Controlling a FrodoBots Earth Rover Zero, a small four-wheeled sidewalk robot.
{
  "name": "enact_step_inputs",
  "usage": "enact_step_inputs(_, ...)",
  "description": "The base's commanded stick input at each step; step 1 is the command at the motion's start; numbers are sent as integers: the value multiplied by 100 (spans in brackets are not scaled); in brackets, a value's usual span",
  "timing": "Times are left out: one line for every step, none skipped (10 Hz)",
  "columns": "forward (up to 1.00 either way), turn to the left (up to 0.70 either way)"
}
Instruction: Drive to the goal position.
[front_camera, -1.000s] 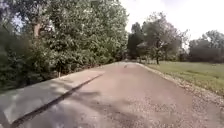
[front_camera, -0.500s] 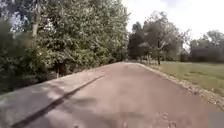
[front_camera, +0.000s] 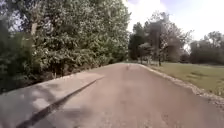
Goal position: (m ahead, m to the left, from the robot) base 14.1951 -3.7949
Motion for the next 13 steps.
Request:
enact_step_inputs(70, 0)
enact_step_inputs(70, 0)
enact_step_inputs(70, 0)
enact_step_inputs(70, 0)
enact_step_inputs(70, 0)
enact_step_inputs(70, -4)
enact_step_inputs(70, -25)
enact_step_inputs(70, -35)
enact_step_inputs(70, -35)
enact_step_inputs(70, -35)
enact_step_inputs(70, -35)
enact_step_inputs(70, -35)
enact_step_inputs(70, -28)
